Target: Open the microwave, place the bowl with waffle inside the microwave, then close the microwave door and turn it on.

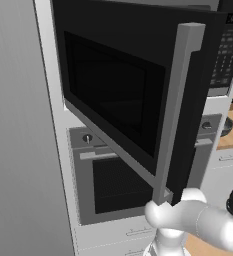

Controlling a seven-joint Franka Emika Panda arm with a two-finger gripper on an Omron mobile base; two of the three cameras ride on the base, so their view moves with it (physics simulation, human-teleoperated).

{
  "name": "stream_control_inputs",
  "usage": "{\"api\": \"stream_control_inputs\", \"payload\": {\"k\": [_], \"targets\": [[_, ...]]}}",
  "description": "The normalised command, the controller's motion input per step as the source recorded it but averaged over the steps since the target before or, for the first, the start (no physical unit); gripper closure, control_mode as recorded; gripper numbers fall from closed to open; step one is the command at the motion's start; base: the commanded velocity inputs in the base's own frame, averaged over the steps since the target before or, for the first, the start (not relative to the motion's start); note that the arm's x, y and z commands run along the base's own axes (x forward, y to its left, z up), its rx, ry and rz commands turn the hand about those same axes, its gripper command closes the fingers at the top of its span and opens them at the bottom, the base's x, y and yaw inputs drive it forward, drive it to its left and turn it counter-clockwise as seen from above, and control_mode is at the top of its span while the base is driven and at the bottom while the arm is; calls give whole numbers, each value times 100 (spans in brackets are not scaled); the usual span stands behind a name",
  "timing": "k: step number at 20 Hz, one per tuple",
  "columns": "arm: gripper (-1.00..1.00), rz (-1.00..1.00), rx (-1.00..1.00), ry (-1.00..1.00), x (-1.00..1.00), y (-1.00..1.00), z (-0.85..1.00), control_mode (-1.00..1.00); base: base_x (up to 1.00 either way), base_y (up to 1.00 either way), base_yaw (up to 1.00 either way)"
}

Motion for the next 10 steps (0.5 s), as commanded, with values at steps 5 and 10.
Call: {"api": "stream_control_inputs", "payload": {"k": [5, 10], "targets": [[-100, -3, 0, -3, 54, -22, -29, -100, 0, 0, 0], [-100, -8, 2, 0, 58, -26, -13, -100, 0, 0, 0]]}}
